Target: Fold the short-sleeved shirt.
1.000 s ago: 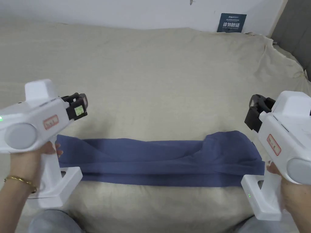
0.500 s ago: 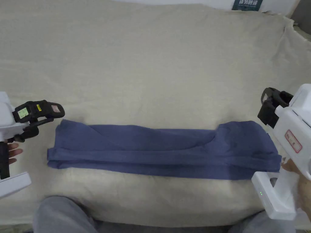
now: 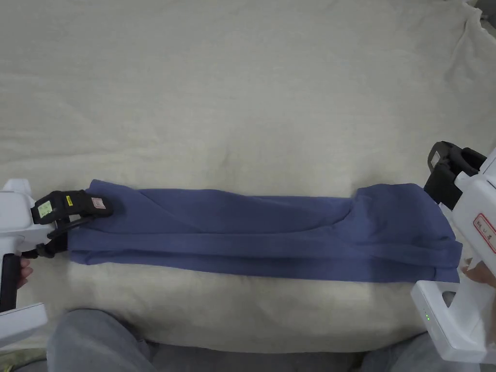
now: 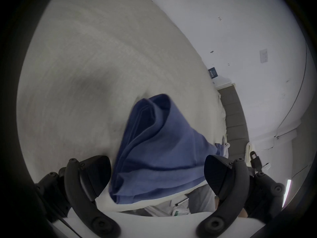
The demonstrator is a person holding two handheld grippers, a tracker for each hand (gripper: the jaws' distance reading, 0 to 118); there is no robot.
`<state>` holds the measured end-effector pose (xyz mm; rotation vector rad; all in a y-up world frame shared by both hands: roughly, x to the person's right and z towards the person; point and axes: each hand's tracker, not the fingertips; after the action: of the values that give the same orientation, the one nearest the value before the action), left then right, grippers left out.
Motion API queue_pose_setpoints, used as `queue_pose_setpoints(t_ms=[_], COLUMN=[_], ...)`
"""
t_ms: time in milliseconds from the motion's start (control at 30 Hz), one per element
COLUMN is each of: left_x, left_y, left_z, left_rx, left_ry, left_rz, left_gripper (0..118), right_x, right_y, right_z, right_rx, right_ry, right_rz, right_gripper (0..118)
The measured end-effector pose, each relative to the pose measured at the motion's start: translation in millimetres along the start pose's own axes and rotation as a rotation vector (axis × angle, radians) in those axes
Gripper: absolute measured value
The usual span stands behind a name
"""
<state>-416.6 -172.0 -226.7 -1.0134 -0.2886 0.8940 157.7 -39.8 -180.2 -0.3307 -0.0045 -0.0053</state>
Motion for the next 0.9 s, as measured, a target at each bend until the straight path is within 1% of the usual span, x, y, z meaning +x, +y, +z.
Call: queue_pose_setpoints(t_ms=[33, 67, 100, 133, 200, 233, 300, 333, 367, 400, 467, 600, 700, 833, 900], left_x=[-1.2, -0.9, 0.0, 3.0, 5.5, 7.3, 8.5, 10.5, 15.5, 22.3, 33.9, 72.0, 112.0, 169.0, 196.2], left_y=[1.6, 1.5, 0.4, -1.8, -4.0, -4.0, -4.3, -6.3, -7.3, -6.9, -7.0, -16.6, -23.5, -37.2, -44.5], left_z=[0.9, -1.5, -5.6, -9.5, -13.1, -14.4, -20.5, -19.8, -20.1, -21.9, -21.6, -1.2, 17.9, 36.1, 35.5], left_rx=[-0.009, -0.020, -0.020, -0.020, 0.000, 0.003, -0.012, -0.006, 0.000, -0.001, 0.001, 0.065, 0.099, 0.125, 0.132], left_ry=[-0.029, -0.053, -0.040, -0.027, 0.056, 0.086, 0.168, 0.137, 0.146, 0.205, 0.239, 0.279, 0.305, 0.294, 0.325], left_rz=[0.018, 0.022, 0.012, -0.002, -0.084, -0.094, -0.098, -0.093, -0.097, -0.101, -0.089, -0.199, -0.220, -0.383, -0.474], left_gripper=[109, 101, 92, 80, 37, 21, 19, 19, 15, 11, 8, 6, 6, 6, 6], right_x=[0.3, 0.7, 1.3, 1.3, 1.2, 1.3, 1.1, 0.9, 0.8, 0.8, 1.1, 3.4, 6.6, 11.7, 14.9], right_y=[0.0, 0.0, -0.4, -0.5, -0.2, -0.3, -0.3, -0.4, -0.8, -1.1, -1.3, -0.3, 1.2, 2.9, 3.6], right_z=[-0.2, -0.6, -0.9, -1.1, -1.7, -1.8, -2.3, -2.5, -2.4, -2.3, -2.2, 2.8, 7.5, 15.1, 18.9], right_rx=[-0.003, -0.007, -0.008, -0.009, -0.012, -0.012, -0.013, -0.013, -0.013, -0.013, -0.015, -0.003, 0.012, 0.036, 0.047], right_ry=[-0.002, -0.003, -0.003, -0.006, -0.007, -0.005, -0.002, -0.002, -0.001, 0.001, 0.009, 0.017, 0.025, 0.032, 0.033], right_rz=[0.000, -0.003, -0.007, -0.007, -0.007, -0.009, -0.007, -0.004, -0.001, -0.001, -0.004, -0.004, -0.008, -0.023, -0.027], right_gripper=[0, 0, 0, 0, 0, 0, 0, 0, 0, 0, 0, 0, 0, 0, 0])
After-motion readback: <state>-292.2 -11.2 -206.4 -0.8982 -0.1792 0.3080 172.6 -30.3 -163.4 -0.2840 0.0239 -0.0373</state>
